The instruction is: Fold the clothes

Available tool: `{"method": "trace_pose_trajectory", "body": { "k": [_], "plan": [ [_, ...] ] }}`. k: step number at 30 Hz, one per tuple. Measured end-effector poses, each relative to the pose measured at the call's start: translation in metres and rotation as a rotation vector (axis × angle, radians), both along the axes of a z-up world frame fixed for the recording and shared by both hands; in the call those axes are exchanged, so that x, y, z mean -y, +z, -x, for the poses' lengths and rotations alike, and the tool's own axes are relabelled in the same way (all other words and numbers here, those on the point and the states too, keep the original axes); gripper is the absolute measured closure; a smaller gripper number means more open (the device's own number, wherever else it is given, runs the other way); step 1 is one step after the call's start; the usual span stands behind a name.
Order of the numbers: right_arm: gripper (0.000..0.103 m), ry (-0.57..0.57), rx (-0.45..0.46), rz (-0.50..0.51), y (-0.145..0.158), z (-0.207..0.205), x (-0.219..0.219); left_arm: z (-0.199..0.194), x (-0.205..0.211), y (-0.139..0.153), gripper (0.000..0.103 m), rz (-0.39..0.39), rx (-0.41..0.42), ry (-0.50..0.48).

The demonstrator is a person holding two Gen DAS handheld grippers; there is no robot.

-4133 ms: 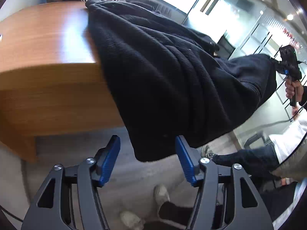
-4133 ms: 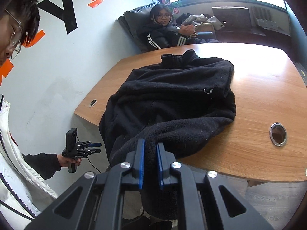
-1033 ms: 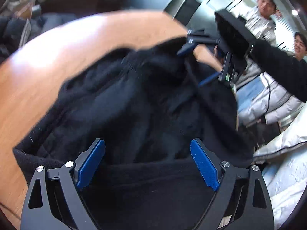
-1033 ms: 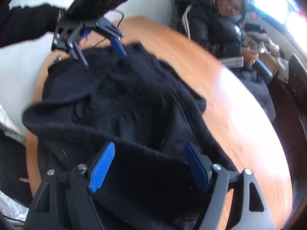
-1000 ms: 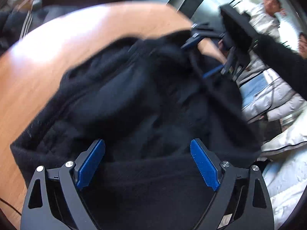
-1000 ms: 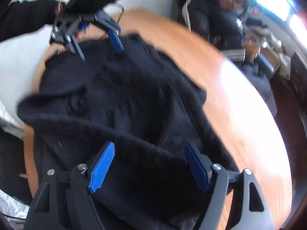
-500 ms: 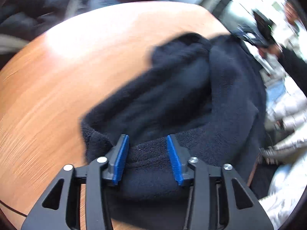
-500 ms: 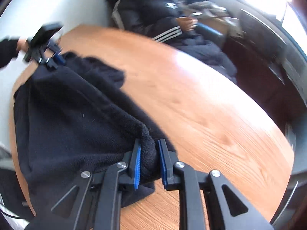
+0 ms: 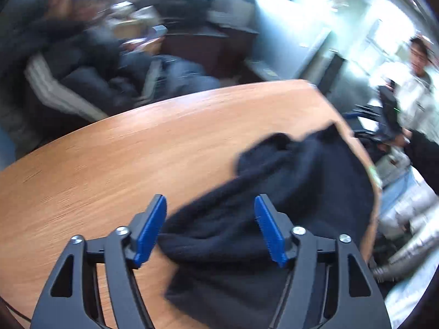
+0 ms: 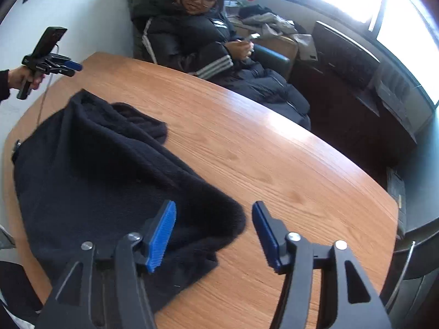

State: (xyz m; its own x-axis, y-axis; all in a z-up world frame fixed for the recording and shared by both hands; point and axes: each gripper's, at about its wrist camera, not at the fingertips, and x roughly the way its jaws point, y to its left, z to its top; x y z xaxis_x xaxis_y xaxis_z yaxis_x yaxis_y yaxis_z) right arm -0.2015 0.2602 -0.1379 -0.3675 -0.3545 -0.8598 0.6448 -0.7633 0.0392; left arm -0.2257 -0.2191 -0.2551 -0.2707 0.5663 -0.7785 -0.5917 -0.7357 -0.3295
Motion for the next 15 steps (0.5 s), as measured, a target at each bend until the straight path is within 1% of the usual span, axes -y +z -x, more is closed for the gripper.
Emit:
{"method": "trace_pose_trajectory", "body": {
  "k": [1,2,3,4,5,6,7,8,9,10,11,12,13,14,15],
  "plan": [
    [0.036,0.022,0.02,0.048,-0.002,-0.005,0.016,-0.013,-0.02,0.001,0.032,-0.034,0.006,-0.077],
    [0.036,0.05,0.052,0.088,-0.009,-0.008,0.033,-0.027,-0.049,-0.001,0.029,-0.036,0.029,-0.152],
    [0.036,0.073,0.085,0.103,-0.021,-0.009,0.05,-0.035,-0.073,-0.019,0.029,-0.01,0.057,-0.2],
    [0.036,0.086,0.112,0.09,-0.038,-0.009,0.064,-0.043,-0.096,-0.037,0.029,0.017,0.086,-0.244],
    [0.037,0.09,0.145,0.056,-0.059,-0.006,0.073,-0.04,-0.102,-0.058,0.031,0.041,0.138,-0.227],
    [0.045,0.083,0.179,0.015,-0.08,-0.003,0.074,-0.038,-0.107,-0.078,0.042,0.064,0.19,-0.208],
    [0.054,0.068,0.204,-0.023,-0.097,0.0,0.07,-0.033,-0.105,-0.095,0.052,0.089,0.225,-0.167],
    [0.08,0.042,0.208,-0.038,-0.105,0.004,0.06,-0.032,-0.094,-0.104,0.072,0.071,0.226,-0.121],
    [0.09,0.005,0.2,-0.026,-0.105,0.007,0.047,-0.037,-0.086,-0.097,0.075,0.053,0.21,-0.094],
    [0.09,-0.037,0.192,-0.021,-0.099,0.01,0.034,-0.043,-0.078,-0.09,0.074,0.035,0.195,-0.067],
    [0.087,-0.073,0.176,-0.037,-0.089,0.011,0.023,-0.048,-0.07,-0.083,0.065,0.017,0.18,-0.04],
    [0.073,-0.086,0.152,-0.057,-0.076,0.011,0.018,-0.054,-0.062,-0.076,0.053,-0.002,0.164,-0.013],
    [0.064,-0.067,0.113,-0.059,-0.06,0.01,0.02,-0.059,-0.055,-0.07,0.047,-0.018,0.151,0.012],
    [0.051,-0.014,0.074,-0.028,-0.043,0.01,0.034,-0.067,-0.06,-0.073,0.036,-0.015,0.159,0.015],
    [0.043,0.051,0.038,0.017,-0.026,0.011,0.054,-0.074,-0.065,-0.077,0.024,-0.011,0.167,0.019]
  ]
}}
